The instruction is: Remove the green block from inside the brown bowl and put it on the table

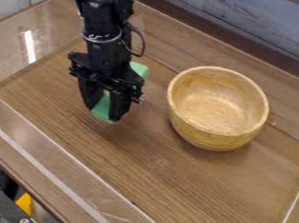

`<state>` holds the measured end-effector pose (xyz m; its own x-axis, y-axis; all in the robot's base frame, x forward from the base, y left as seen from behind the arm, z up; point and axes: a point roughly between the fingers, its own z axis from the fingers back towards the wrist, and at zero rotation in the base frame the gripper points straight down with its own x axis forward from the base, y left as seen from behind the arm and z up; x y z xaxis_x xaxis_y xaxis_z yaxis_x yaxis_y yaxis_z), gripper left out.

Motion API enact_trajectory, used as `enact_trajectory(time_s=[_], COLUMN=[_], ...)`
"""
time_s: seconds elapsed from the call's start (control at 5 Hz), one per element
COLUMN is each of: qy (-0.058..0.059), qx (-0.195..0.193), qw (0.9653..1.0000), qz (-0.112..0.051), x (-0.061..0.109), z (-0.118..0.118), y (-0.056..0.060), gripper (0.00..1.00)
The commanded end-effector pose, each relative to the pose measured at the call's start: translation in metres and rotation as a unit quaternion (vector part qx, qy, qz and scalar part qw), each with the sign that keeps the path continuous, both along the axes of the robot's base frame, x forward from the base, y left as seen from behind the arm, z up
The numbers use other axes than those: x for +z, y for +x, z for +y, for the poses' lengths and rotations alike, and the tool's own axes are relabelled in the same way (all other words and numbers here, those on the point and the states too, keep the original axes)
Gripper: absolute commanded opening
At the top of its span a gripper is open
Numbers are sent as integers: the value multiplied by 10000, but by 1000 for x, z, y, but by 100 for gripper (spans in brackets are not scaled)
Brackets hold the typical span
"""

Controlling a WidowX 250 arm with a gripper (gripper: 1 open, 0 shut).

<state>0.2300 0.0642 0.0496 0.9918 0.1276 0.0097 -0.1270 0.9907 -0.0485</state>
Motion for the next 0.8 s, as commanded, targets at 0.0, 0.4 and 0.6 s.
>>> enact_trajectory(time_s=[0.0, 0.4, 0.6], qy=[8, -34, -57], qx=[-86, -92, -78], qw=[9999, 9998, 9998], qz=[-150, -155, -151], x=[2, -2, -2], z=[-3, -9, -11], y=[3, 0, -1], gripper=[0, 0, 0])
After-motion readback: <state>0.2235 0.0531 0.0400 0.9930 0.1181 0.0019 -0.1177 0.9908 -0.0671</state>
